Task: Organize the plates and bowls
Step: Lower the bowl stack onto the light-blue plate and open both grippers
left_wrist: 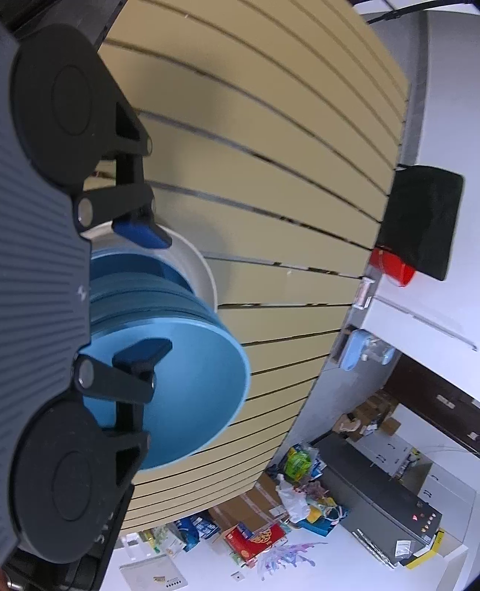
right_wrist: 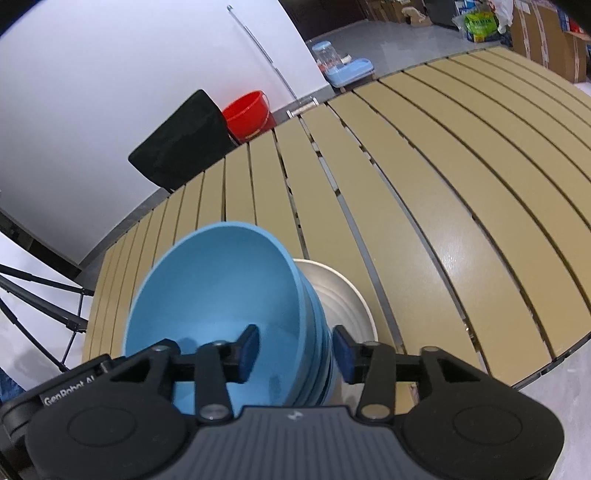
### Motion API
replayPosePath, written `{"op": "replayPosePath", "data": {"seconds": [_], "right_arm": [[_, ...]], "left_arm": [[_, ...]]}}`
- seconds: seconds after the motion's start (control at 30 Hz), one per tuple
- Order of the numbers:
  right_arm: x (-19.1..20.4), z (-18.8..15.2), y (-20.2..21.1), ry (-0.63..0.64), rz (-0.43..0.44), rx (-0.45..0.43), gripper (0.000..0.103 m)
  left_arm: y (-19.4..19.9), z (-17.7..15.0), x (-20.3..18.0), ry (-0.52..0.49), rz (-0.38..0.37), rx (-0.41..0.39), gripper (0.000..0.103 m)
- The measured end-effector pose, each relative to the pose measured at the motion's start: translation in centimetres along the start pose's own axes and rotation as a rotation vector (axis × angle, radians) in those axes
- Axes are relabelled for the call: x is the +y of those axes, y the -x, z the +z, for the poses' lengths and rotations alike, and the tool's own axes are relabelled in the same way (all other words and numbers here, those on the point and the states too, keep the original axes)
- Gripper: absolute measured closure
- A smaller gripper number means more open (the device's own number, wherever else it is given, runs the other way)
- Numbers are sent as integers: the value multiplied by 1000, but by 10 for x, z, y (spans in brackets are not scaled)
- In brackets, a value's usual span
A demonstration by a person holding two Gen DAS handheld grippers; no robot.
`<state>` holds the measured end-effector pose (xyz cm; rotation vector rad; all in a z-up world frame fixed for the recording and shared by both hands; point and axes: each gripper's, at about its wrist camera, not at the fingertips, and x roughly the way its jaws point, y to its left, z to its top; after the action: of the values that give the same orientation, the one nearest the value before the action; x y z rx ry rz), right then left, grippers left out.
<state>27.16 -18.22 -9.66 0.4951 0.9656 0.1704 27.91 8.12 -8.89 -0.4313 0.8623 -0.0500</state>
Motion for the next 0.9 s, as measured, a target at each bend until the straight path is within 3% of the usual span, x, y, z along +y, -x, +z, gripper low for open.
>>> {"op": "replayPosePath", "data": {"seconds": [0.03,0.17,0.23,0.3,0.37,0.57,0.9], "right_arm": [[1,0,3,3,3,-7,47],[2,-2,20,25,16,-53,13],[2,-1,28,30,26,-77,9],[0,-1,36,39,28,-95,6],[-2,-2,45,48,22,-113,0],[-2,-7,77,85,15,-203,0],[1,-41,152,305,-54,-435,0]], "left_arm": [[4,1,0,-8,8,-17,39],[23,-3,-4,-47,31,-78,27],[33,-7,-7,-69,38,-110,20],[44,-11,-9,-86,38,-141,5],[57,-16,-11,-90,26,-171,0],[95,-29,-26,-137,48,-261,0],[153,-62,-40,-193,97,-393,0]]}}
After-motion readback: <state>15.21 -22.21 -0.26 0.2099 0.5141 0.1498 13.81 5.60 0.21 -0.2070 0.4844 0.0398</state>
